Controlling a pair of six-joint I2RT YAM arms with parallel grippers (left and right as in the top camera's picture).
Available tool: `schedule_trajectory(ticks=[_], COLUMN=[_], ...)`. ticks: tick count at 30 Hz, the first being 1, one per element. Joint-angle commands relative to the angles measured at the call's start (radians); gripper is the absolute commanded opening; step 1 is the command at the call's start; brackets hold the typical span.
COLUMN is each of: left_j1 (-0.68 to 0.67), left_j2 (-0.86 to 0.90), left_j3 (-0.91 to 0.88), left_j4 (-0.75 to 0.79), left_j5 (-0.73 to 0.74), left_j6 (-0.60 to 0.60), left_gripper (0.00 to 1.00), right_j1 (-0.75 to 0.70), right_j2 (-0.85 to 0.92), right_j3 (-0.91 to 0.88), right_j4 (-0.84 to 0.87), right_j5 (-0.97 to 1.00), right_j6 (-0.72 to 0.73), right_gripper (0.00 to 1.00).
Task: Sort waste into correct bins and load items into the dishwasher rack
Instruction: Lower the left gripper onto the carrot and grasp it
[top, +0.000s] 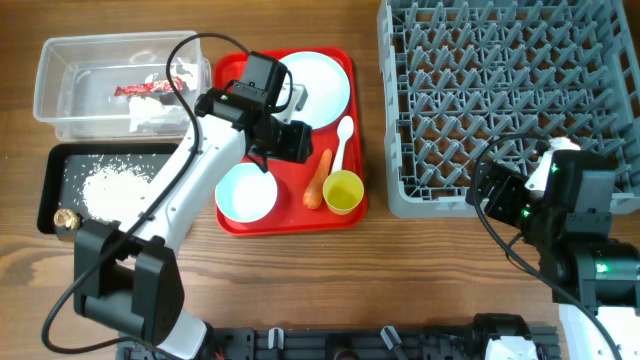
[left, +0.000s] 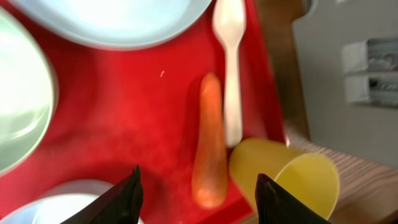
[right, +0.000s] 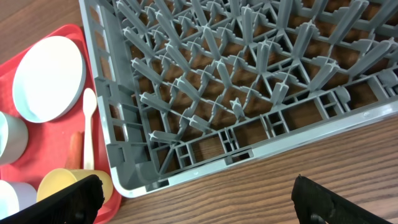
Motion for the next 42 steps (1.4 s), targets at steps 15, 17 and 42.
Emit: schedule_trajectory(ticks=[15,17,42], left_j1=[-0.103,-0.119,-0.101], left_j2=[0.260,0.287,0.190], left_j3=[-0.001,-0.002,0.330], left_j4=[0.074,0.069,-0.221], left_j5=[-0.002,-0.047,-0.226], left_j6=[0.140,0.140,0.024], left_gripper=[0.60,0.61,0.04], right_j1=[0.003,0.003,0.003], right_j2=[0.001,0.001,0.001], right_j3=[-0.001,-0.001,-0.001], right_j4=[0.003,0.003,0.010], right_j5=[-0.062,-0.069,-0.069], right_j6=[0.000,0.000,0.025], right_gripper=[1.00,1.00,1.00])
